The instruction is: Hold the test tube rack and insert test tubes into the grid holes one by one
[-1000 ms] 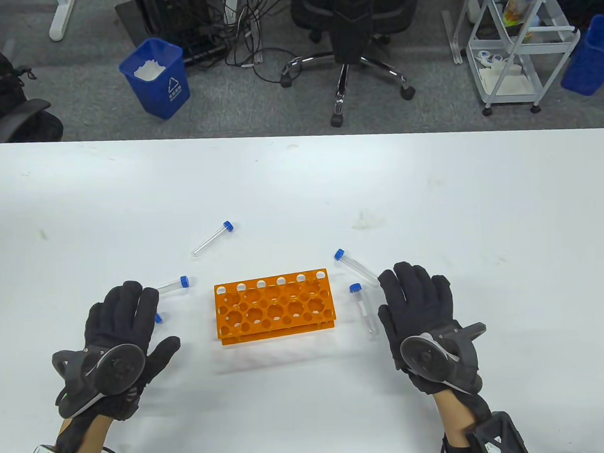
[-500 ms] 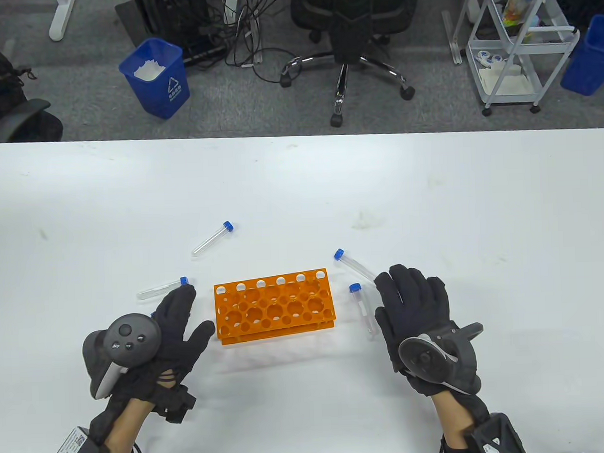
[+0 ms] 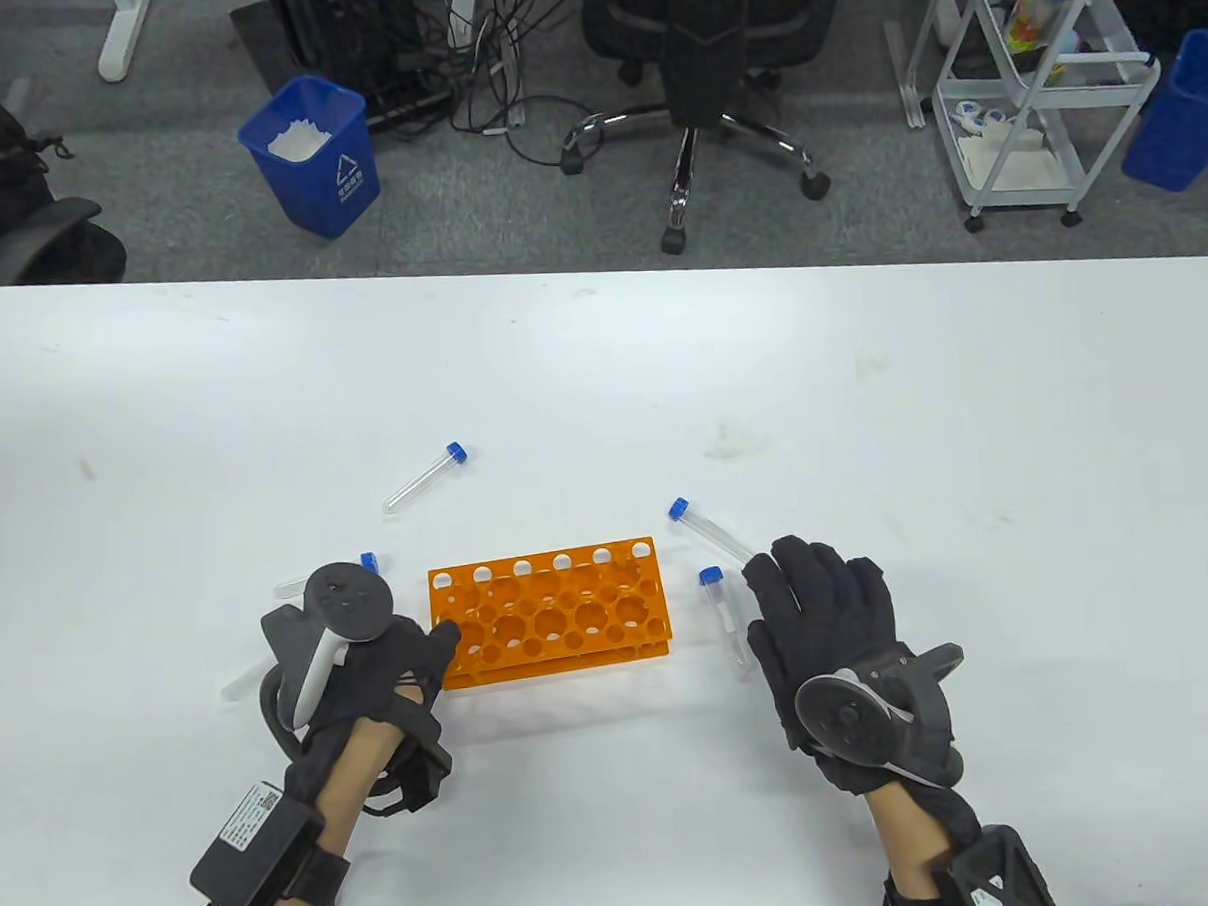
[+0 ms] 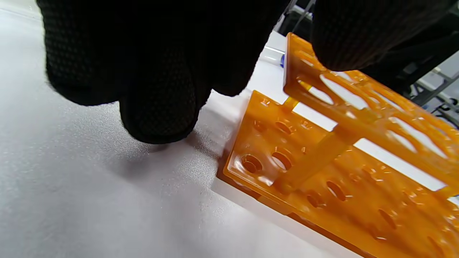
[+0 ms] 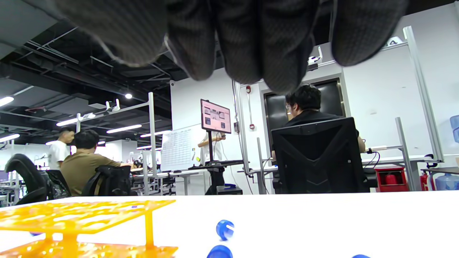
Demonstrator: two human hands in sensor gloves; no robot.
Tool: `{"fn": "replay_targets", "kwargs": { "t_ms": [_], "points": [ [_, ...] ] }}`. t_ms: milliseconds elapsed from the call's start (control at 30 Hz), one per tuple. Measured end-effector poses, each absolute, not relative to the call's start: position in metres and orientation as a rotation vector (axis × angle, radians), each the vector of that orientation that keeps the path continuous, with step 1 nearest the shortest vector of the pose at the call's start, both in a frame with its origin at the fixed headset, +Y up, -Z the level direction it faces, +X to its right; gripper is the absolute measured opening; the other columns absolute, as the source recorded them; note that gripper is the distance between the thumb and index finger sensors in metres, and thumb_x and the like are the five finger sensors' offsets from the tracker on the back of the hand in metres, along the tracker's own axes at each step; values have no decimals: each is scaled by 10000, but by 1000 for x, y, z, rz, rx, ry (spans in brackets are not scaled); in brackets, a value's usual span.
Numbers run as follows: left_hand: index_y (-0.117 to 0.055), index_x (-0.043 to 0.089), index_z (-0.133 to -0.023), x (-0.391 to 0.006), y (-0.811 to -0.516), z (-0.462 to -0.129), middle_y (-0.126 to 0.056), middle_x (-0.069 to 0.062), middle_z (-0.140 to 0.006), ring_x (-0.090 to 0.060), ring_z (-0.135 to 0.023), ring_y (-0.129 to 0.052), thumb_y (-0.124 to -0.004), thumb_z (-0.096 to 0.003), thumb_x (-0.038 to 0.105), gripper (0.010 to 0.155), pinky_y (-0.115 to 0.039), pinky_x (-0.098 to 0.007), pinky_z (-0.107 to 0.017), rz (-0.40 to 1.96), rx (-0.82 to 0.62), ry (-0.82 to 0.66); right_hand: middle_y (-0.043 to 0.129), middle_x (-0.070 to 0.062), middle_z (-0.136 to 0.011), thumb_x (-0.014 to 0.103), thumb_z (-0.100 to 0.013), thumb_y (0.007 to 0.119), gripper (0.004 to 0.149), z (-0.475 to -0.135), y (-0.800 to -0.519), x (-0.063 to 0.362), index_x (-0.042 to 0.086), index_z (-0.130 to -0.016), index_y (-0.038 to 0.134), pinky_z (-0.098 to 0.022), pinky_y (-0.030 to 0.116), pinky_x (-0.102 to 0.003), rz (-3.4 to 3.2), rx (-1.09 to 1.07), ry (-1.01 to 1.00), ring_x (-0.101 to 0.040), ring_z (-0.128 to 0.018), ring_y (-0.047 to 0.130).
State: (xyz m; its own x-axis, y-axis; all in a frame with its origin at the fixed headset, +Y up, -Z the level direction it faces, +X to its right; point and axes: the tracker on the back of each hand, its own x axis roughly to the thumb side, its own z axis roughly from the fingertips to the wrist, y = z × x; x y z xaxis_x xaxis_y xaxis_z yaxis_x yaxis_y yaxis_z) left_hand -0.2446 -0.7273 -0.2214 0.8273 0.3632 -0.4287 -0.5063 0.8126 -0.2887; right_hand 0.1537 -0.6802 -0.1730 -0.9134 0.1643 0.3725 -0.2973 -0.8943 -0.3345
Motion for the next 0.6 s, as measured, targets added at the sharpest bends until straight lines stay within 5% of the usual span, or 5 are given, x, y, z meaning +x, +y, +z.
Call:
{"fn": "replay_targets", "kwargs": {
  "t_ms": [167, 200, 600],
  "points": [
    [-929, 75, -715, -240, -732, -228, -902, -140, -849, -294, -513, -1127, -804, -372, 635, 668, -951, -409, -356, 484, -424, 386, 694, -206, -1061, 404, -448, 729, 564, -173, -680, 154, 175, -962, 711, -613, 596, -771, 2806, 497, -555, -498, -913, 755],
    [-931, 178, -689, -238, -733, -229, -903, -137, -847, -291, -515, -1127, -817, -369, 626, 562, -950, -411, -360, 489, -430, 380, 696, -205, -1060, 404, -449, 729, 564, -173, -680, 154, 175, -963, 710, -614, 596, -771, 2806, 496, -554, -498, -912, 756],
    [-869, 240, -651, -238, -731, -223, -750, -201, -952, -419, -677, -1083, -792, -385, 599, 454, -978, -482, -440, 680, -391, 367, 696, -208, -1059, 405, -448, 729, 560, -174, -680, 154, 174, -958, 719, -612, 601, -768, 2816, 485, -524, -501, -912, 754]
  ]
}}
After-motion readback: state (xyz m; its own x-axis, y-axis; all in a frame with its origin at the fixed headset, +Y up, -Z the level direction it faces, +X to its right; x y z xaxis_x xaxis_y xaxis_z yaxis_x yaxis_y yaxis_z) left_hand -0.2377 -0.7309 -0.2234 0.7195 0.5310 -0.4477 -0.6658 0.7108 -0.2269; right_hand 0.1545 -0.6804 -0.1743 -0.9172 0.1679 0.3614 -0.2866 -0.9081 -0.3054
